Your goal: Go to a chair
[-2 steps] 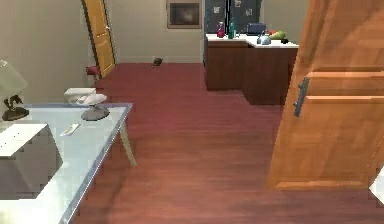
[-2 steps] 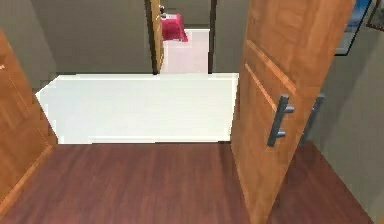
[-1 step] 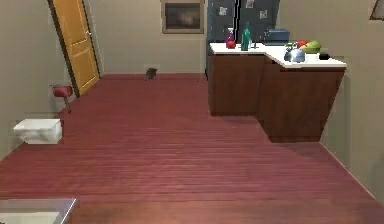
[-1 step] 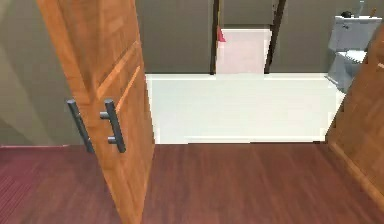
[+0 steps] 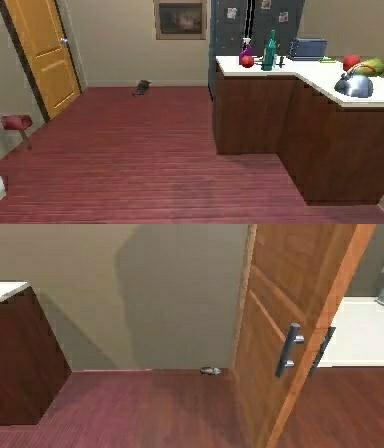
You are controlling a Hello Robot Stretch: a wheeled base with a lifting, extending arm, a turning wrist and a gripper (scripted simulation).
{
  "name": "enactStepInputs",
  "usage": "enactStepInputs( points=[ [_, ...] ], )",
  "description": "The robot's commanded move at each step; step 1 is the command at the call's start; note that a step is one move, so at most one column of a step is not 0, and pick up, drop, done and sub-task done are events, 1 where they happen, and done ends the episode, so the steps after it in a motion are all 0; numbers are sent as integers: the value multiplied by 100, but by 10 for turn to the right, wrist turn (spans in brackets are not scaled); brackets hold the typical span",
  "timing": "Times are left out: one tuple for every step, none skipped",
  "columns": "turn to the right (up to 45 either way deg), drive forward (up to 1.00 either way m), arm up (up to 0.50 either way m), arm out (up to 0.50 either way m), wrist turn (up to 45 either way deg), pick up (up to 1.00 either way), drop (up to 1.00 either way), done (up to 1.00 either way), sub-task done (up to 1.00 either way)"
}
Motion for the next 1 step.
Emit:
enactStepInputs(
  points=[
    [-450,0,0,0,0,0,0,0,0]
  ],
)
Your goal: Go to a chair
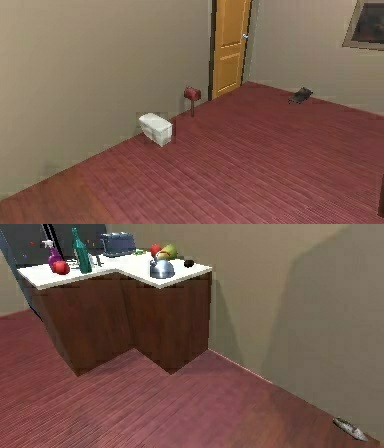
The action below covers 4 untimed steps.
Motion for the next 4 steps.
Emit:
enactStepInputs(
  points=[
    [-30,0,0,0,0,0,0,0,0],
    [0,40,0,0,0,0,0,0,0],
    [-420,0,0,0,0,0,0,0,0],
    [0,100,0,0,0,0,0,0,0]
  ],
)
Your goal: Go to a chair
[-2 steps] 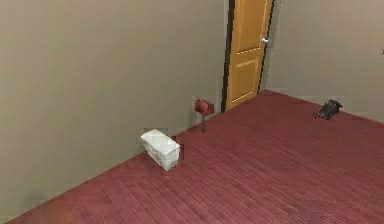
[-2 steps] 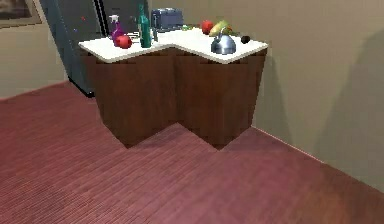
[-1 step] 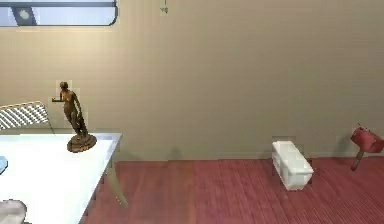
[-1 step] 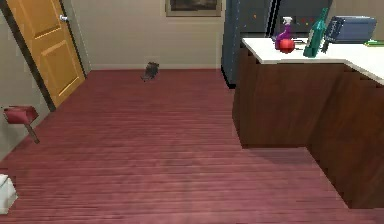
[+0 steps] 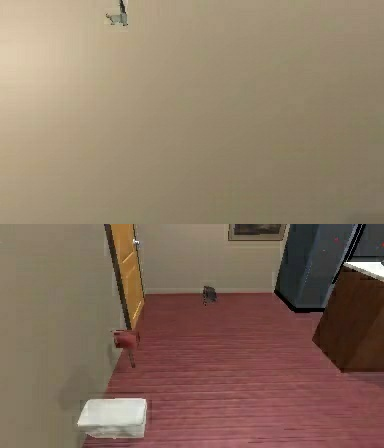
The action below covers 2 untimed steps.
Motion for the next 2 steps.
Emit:
enactStepInputs(
  points=[
    [-450,0,0,0,0,0,0,0,0],
    [-330,0,0,0,0,0,0,0,0]
  ],
)
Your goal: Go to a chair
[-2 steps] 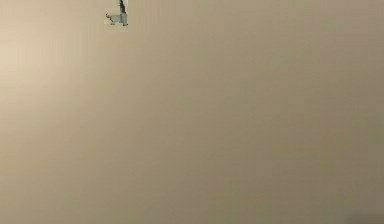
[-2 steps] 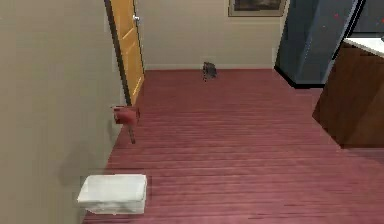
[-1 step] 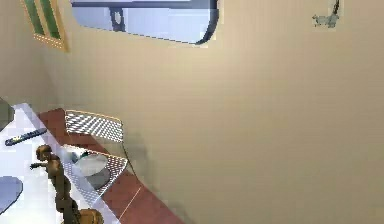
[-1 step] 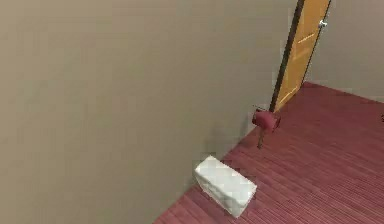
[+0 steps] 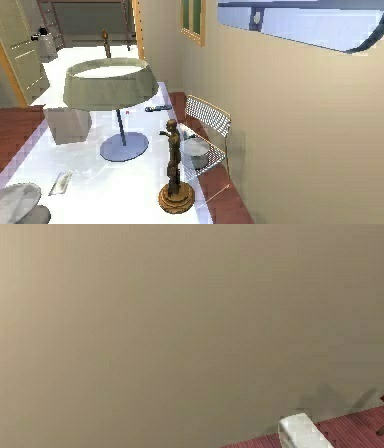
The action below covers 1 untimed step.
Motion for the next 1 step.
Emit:
enactStepInputs(
  points=[
    [0,0,0,0,0,0,0,100,0]
  ],
)
